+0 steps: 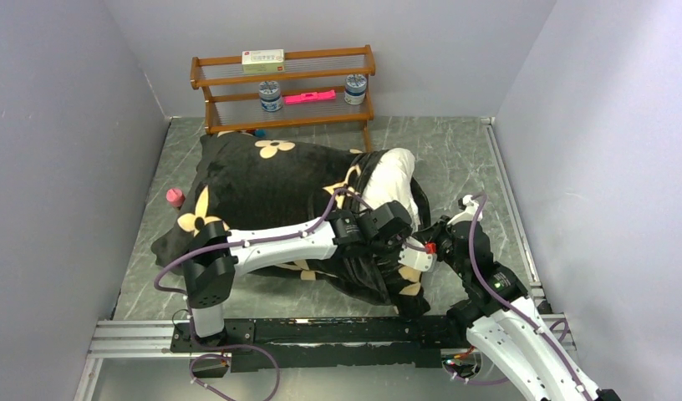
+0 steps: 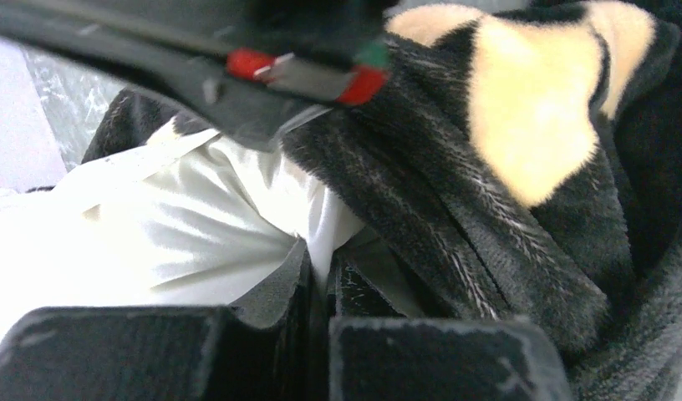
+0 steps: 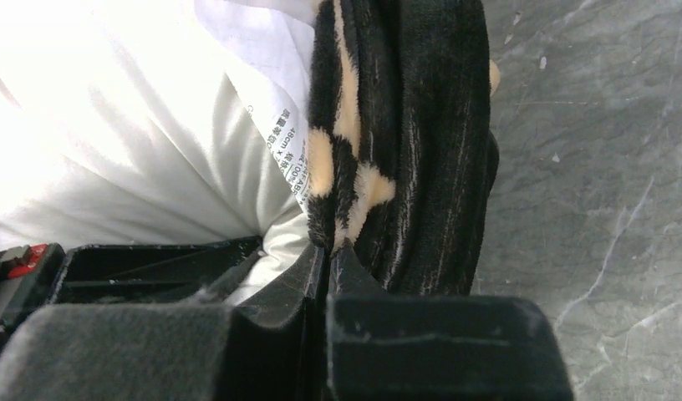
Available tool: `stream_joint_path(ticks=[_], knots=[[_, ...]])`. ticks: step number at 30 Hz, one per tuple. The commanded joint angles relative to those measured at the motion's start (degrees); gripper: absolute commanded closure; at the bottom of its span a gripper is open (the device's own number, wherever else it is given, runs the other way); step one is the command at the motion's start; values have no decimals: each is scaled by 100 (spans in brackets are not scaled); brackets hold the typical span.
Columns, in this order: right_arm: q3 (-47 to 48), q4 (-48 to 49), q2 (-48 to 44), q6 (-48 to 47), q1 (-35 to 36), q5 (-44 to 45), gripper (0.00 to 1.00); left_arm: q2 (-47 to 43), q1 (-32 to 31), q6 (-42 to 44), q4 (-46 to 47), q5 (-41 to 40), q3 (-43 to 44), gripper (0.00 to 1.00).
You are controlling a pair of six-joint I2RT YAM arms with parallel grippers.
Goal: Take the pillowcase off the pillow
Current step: Remove the pillow from the pillowcase.
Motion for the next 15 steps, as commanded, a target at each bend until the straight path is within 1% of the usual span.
stream_joint_path(ticks=[1,5,8,9,12,15], knots=[[281,-476,-85,59,37,-37,100,-383,550,-440,330,-609,-201,95],[436,-597,-30,176,39,-122,100,-855,698,-897,1026,-951,-625,95],[633,-579,67,80,37,-403,99,-994,713,-1192,1194,-1164,-732,95],[723,-580,114,41,36,-527,94,-1012,717,-1299,1226,-1167,-742,95],[1055,-671,288,-58,39,-797,76,-1023,714,-1657,1361,-929,-759,95],[1429,-882,404,-52,41,-871,61,-1021,719,-2004,1675,-855,-849,95]])
